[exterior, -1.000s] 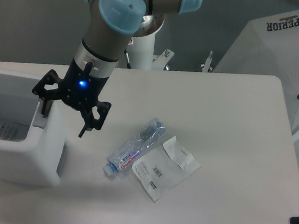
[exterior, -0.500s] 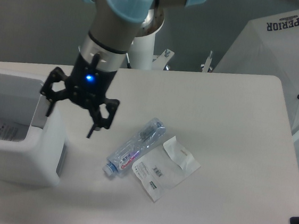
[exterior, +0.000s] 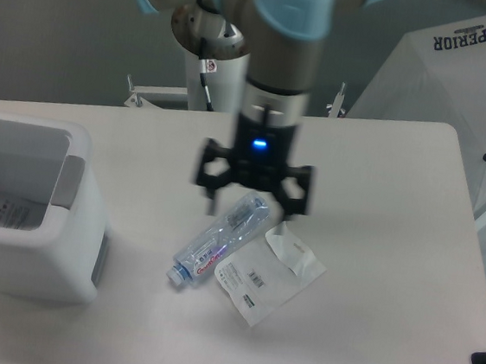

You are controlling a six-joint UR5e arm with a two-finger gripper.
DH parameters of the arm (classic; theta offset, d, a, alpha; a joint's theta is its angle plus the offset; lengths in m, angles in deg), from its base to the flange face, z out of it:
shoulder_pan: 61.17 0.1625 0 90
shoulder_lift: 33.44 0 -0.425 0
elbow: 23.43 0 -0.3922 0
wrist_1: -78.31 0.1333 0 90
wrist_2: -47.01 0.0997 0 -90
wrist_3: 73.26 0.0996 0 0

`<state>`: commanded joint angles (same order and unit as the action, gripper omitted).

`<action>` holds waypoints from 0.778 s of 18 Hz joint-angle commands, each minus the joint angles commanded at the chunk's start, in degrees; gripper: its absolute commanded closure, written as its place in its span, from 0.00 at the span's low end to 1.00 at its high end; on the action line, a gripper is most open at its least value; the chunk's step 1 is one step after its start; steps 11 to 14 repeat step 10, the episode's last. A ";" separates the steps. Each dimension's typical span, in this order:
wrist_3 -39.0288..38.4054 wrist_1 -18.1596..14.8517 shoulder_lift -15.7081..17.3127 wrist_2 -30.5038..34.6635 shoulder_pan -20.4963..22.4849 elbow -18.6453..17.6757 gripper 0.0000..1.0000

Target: Open the trash can

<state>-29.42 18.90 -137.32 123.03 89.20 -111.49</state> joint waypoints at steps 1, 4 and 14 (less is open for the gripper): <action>2.54 0.09 -1.14 0.26 0.36 0.00 0.00; 13.86 0.17 -4.05 3.68 1.77 0.44 0.00; 28.93 0.09 -7.57 10.88 5.11 0.00 0.00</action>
